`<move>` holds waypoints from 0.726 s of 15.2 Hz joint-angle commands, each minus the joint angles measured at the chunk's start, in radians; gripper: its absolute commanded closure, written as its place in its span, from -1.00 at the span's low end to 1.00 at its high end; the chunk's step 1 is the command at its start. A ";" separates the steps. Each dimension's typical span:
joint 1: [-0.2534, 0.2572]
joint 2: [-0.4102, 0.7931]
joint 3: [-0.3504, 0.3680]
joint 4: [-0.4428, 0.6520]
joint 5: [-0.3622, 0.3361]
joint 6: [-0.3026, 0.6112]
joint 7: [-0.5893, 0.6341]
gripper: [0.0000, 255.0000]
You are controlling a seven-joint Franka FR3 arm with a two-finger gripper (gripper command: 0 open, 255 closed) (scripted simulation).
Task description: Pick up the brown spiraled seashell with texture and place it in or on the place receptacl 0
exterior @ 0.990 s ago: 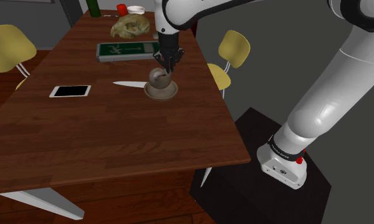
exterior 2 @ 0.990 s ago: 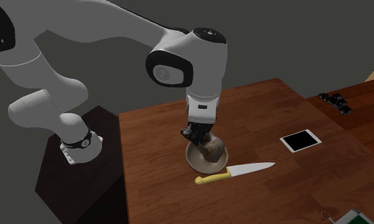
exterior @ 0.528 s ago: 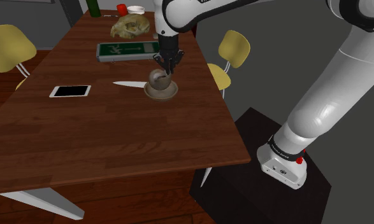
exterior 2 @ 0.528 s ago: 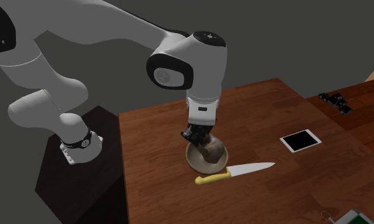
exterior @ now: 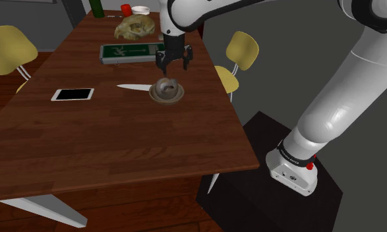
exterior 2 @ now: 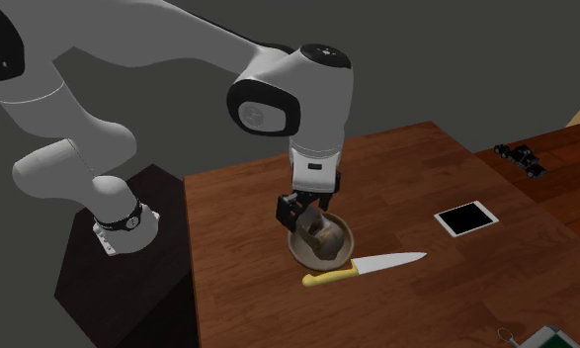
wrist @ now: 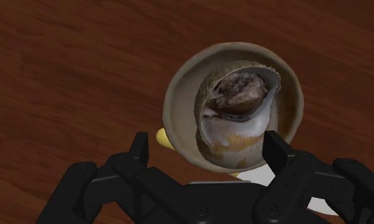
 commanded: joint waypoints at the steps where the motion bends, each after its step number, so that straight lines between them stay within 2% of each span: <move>1: 0.000 -0.014 0.001 0.039 0.009 -0.051 -0.007 -1.00; 3: 0.000 -0.023 0.002 0.090 0.016 -0.109 -0.011 -1.00; 11: 0.000 -0.023 0.002 0.090 0.016 -0.109 -0.011 -1.00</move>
